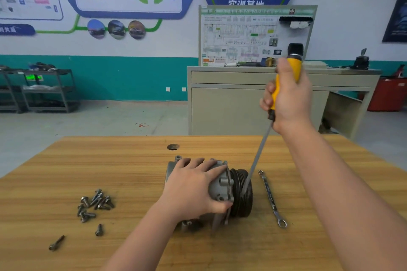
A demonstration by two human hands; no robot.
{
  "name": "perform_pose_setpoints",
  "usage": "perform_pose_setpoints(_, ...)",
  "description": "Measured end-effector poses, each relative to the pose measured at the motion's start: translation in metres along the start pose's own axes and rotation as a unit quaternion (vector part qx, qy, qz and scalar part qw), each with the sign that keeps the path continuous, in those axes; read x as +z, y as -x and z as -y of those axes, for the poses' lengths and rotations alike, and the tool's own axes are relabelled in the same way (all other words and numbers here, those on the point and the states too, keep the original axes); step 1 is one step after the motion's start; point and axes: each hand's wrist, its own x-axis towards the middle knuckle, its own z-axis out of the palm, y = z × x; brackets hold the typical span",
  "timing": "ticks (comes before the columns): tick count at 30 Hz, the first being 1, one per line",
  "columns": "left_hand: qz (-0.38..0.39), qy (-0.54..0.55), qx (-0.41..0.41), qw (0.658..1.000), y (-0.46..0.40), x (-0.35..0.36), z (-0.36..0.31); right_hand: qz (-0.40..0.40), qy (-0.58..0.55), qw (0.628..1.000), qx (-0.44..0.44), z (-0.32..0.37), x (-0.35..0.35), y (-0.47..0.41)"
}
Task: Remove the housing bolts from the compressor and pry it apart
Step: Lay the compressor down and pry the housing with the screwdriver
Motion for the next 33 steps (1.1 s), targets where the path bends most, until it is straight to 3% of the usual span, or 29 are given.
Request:
perform_pose_setpoints(15,-0.003,-0.027,-0.015,1.000,0.000,0.004,-0.001,0.033,0.158,0.983,-0.086,-0.039,0.040,0.023)
perform_pose_setpoints(21,-0.017,-0.038,-0.030,0.999,0.000,0.002,-0.004,0.091,0.218,0.959,-0.154,-0.049,0.074,0.041)
perform_pose_setpoints(25,-0.021,-0.039,-0.028,0.999,0.001,0.001,-0.004,0.149,0.252,0.944,-0.154,-0.061,0.093,0.051)
perform_pose_setpoints(29,-0.020,-0.043,-0.031,0.998,0.002,0.000,-0.004,0.203,0.257,0.933,-0.149,-0.060,0.100,0.058)
perform_pose_setpoints(33,-0.021,-0.038,-0.036,0.998,0.002,0.001,-0.004,0.187,0.203,0.952,-0.131,-0.032,0.098,0.040)
